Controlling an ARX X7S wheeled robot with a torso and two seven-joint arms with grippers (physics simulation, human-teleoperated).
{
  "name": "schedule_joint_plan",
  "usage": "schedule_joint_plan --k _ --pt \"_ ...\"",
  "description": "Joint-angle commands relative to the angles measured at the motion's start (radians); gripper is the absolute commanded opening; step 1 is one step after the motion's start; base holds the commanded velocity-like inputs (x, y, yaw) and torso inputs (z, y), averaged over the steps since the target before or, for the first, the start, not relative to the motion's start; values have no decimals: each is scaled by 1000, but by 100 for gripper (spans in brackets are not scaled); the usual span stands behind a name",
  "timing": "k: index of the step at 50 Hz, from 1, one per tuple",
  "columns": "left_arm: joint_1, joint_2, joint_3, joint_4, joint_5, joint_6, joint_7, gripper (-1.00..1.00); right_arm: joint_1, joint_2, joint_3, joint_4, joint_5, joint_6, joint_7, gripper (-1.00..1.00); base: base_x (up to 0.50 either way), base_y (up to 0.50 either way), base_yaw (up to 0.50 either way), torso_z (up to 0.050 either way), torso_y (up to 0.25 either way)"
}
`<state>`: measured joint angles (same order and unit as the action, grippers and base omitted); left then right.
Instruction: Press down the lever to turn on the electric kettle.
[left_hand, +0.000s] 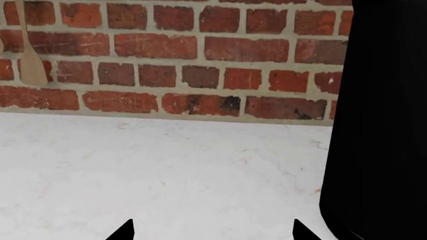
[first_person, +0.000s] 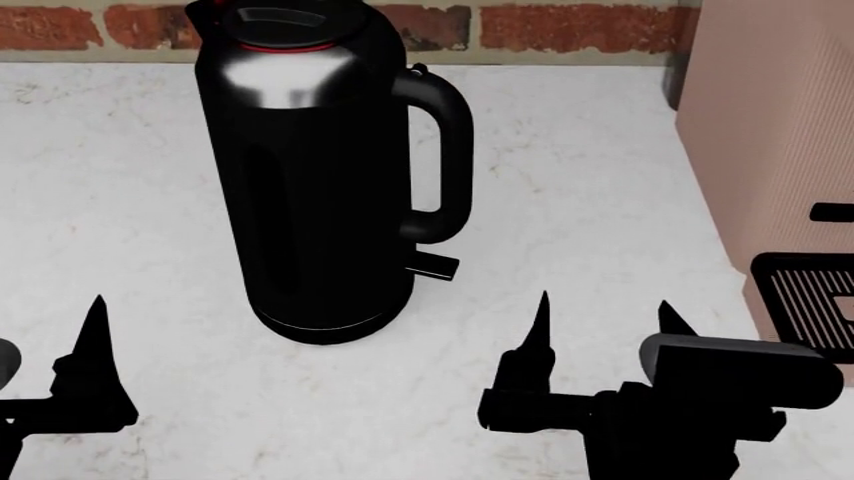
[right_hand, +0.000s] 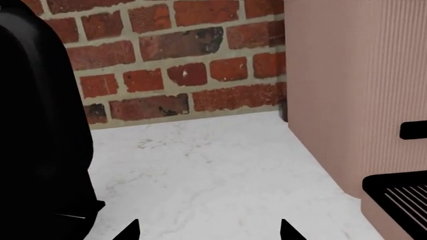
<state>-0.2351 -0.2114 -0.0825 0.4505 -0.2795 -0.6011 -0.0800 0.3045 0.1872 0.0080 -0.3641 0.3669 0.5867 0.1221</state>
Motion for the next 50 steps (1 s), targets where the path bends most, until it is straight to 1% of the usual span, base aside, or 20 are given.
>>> schedule_joint_plan --k 1,4,7,8,12,17,20,24,28,38,50 --pt "6 -1 5 -14 -4 16 -3 100 51 22 -31 9 3 81 15 100 0 0 0 0 0" --pt "11 0 1 -18 -10 25 1 100 95 30 -41 68 -9 102 20 100 0 0 0 0 0" --pt "14 -2 -1 -12 -14 22 -1 100 117 44 -87 159 -45 92 3 100 0 0 0 0 0" --pt "13 -2 -1 -15 -15 24 0 100 125 41 -83 189 -48 70 0 -100 0 0 0 0 0" --pt "8 -5 3 -3 -18 11 -6 100 167 32 -88 288 -57 37 -11 -100 0 0 0 0 0" --pt "1 -14 13 32 -18 -23 -19 100 212 21 -110 342 -58 22 -32 -100 0 0 0 0 0" --pt "4 -12 21 15 -12 -13 -20 100 228 13 -93 326 -1 24 -78 -100 0 0 0 0 0" --pt "6 -12 17 29 -31 -22 -13 100 256 -5 -81 327 34 39 -88 -100 0 0 0 0 0" --pt "6 -13 20 25 -32 -16 -13 100 284 -32 -77 393 56 18 -111 -100 0 0 0 0 0" --pt "1 -22 15 41 -42 -29 -22 100 282 -41 -126 467 49 -13 -154 -100 0 0 0 0 0" --pt "8 -25 14 37 -46 -17 -26 100 260 -34 -130 394 81 3 -154 -100 0 0 0 0 0"
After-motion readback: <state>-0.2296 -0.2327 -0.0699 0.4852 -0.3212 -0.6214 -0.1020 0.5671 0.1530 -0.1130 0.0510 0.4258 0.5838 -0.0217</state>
